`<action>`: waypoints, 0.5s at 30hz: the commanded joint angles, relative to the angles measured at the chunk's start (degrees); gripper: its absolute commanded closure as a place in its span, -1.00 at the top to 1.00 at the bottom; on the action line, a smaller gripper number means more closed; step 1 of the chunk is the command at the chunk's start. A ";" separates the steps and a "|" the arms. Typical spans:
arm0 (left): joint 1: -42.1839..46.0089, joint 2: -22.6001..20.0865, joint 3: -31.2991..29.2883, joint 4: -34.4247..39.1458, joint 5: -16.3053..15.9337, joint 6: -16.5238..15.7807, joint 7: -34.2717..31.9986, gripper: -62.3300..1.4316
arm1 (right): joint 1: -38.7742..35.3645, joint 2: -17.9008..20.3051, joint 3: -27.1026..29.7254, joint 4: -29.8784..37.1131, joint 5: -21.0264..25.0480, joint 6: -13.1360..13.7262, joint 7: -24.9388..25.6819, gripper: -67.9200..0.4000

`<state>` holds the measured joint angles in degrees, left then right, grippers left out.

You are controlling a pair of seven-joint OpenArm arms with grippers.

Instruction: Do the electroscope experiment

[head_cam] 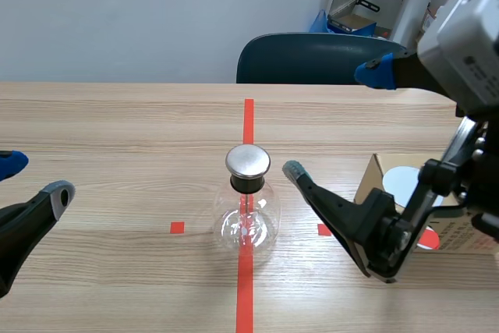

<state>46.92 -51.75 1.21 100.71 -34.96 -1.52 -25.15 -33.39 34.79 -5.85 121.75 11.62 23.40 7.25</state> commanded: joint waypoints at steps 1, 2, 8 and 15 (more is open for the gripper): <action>1.05 0.39 -1.01 1.51 -0.02 -0.09 -0.98 0.42 | -0.11 0.57 0.57 0.00 0.42 0.07 0.79 1.00; 1.75 0.39 -1.57 1.77 -0.02 -0.09 -0.96 0.42 | -0.09 0.57 0.57 0.00 0.42 0.07 0.81 1.00; 6.95 0.24 -6.36 4.02 -0.04 -0.13 -1.01 0.42 | -0.09 0.57 0.57 0.00 0.44 0.07 1.84 1.00; 12.50 0.24 -10.16 6.25 -0.46 -0.74 -1.01 0.42 | -0.09 0.57 0.57 0.00 0.44 0.07 5.16 1.00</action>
<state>59.07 -51.72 -9.04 105.78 -35.09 -1.74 -25.28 -33.39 34.79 -5.85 121.75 11.62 23.40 11.46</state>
